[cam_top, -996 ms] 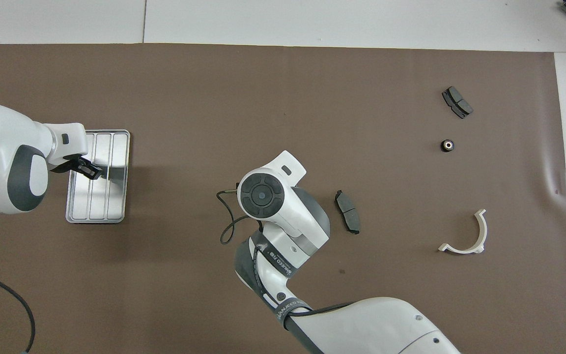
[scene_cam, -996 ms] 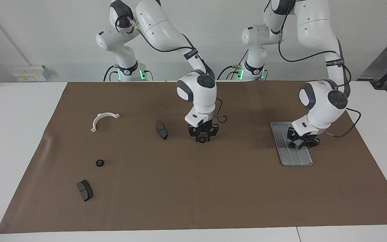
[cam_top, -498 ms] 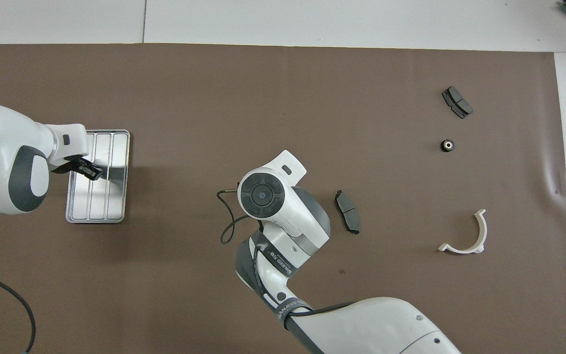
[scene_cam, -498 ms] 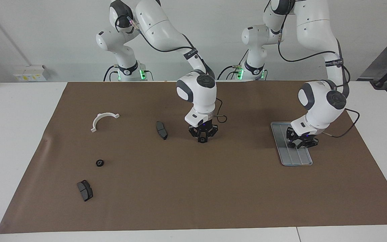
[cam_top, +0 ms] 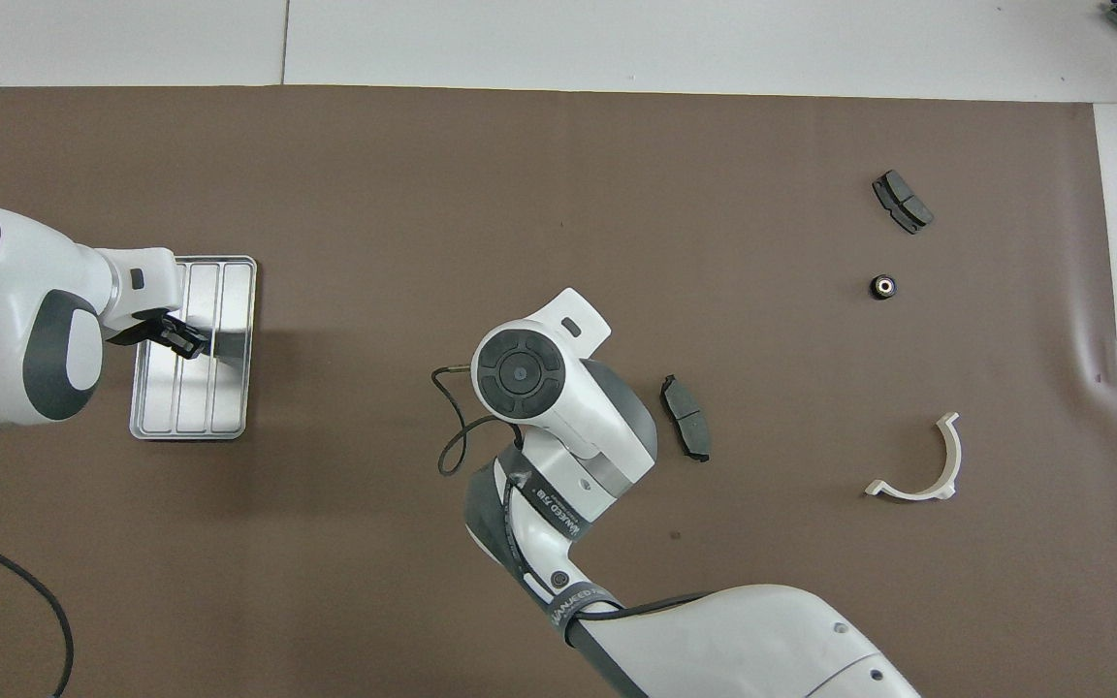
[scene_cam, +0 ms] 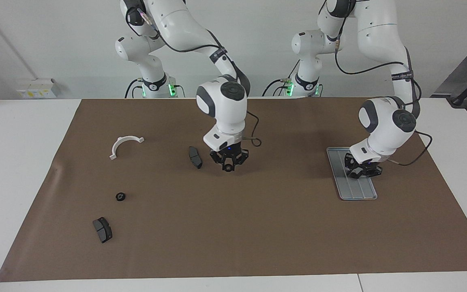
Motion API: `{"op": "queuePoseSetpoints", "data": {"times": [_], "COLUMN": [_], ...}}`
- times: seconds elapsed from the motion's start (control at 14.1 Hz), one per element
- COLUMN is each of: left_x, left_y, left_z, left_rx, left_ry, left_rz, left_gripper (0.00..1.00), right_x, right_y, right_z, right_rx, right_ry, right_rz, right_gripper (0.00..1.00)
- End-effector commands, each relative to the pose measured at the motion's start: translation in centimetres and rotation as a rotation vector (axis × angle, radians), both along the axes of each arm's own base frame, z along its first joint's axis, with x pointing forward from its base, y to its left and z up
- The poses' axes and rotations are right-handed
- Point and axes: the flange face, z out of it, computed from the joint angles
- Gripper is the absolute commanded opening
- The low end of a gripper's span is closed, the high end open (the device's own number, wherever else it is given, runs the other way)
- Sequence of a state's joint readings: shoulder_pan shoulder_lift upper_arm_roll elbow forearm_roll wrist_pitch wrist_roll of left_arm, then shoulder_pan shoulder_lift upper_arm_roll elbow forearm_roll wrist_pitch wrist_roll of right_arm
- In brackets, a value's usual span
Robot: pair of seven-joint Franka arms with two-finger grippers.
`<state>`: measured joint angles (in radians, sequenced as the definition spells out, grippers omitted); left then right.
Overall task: Place bearing gear from tray to pile
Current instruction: 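Carry the second gear with the right gripper and release it by the first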
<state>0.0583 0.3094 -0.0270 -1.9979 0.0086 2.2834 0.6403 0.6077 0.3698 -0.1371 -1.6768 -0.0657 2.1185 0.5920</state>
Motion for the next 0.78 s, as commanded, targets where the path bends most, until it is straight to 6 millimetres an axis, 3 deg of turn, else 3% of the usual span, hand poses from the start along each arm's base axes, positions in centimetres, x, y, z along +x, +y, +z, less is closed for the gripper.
{"op": "queuePoseSetpoints", "data": {"times": [0.0, 0.07, 0.21, 0.36, 0.57, 0.71], "left_x": [-1.1, -1.1, -1.1, -1.1, -1.0, -0.8], "left_y": [0.1, 0.1, 0.1, 0.1, 0.1, 0.1], "left_z": [0.6, 0.6, 0.6, 0.6, 0.6, 0.9], "left_rx": [0.015, 0.015, 0.015, 0.015, 0.015, 0.016], "left_ry": [-0.011, -0.011, -0.013, -0.011, -0.013, -0.017], "left_rz": [-0.015, -0.015, -0.015, -0.015, -0.015, -0.015], "left_gripper": [0.31, 0.29, 0.23, 0.15, 0.07, 0.02], "right_x": [0.7, 1.4, 1.5, 0.4, -1.9, -1.9], "right_y": [-8.4, -12.7, -17.8, -22.7, -27.4, -29.0], "right_z": [2.1, 1.7, 0.1, -2.0, -5.8, -7.1], "right_rx": [-0.027, -0.034, -0.039, -0.035, -0.027, -0.023], "right_ry": [0.054, 0.076, 0.108, 0.134, 0.097, 0.086], "right_rz": [0.061, 0.072, 0.127, 0.208, 0.245, 0.231], "right_gripper": [0.00, 0.00, 0.00, 0.00, 0.00, 0.00]}}
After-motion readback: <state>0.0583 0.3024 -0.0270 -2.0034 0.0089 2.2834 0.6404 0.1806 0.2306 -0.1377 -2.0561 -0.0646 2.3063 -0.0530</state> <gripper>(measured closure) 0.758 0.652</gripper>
